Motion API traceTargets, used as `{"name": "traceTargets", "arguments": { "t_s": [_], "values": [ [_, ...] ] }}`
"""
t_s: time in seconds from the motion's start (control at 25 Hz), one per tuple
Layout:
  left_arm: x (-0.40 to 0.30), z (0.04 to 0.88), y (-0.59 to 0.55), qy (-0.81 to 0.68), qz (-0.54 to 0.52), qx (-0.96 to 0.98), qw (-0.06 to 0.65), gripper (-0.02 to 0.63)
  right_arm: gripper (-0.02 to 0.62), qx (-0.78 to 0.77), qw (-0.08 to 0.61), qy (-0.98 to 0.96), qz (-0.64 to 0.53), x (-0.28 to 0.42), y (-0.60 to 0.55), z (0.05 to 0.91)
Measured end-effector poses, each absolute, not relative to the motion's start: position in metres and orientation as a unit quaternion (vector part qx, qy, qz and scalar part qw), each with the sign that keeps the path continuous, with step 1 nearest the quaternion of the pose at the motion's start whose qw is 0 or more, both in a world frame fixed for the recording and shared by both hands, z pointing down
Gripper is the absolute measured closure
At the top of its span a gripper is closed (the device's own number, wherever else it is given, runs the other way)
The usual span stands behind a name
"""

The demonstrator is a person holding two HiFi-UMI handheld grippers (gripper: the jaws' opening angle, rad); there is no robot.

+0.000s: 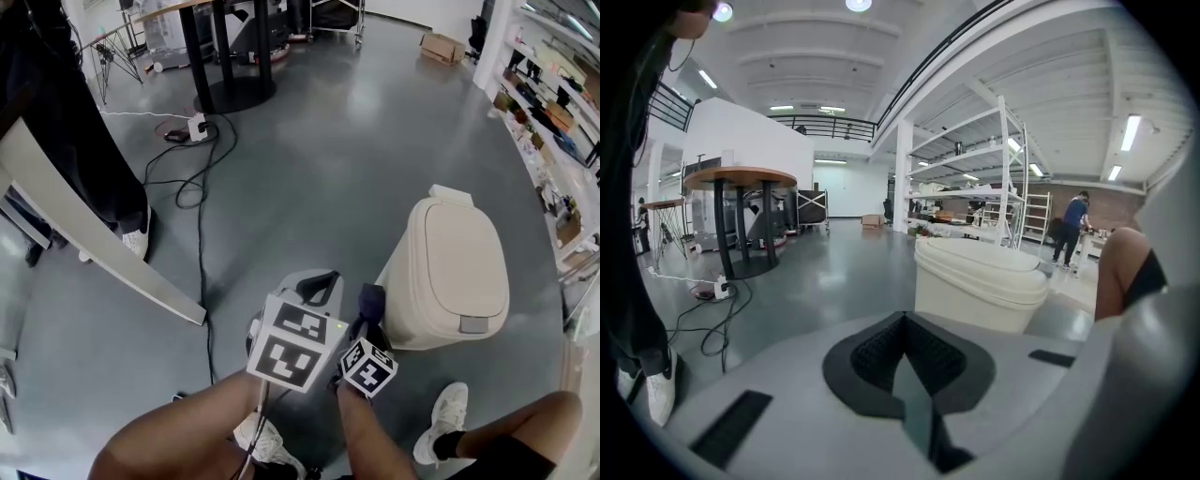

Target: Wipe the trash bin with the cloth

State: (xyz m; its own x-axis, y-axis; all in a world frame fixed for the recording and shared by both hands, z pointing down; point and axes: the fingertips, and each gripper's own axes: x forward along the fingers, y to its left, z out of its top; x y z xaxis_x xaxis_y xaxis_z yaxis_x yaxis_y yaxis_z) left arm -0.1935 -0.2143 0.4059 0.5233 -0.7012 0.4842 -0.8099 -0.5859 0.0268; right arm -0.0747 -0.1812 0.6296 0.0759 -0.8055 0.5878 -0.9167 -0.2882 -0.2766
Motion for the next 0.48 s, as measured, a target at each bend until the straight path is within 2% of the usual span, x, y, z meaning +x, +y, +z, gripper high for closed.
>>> {"name": "traceTargets", "arguments": {
  "t_s": [0.48],
  "values": [
    [-0.195,0.41,-0.214,-0.434,0.221,0.864,0.127,0.609,0.495,0.724,0.128,-0.576,0.357,-0.073,-0.175,0.673]
  ]
}}
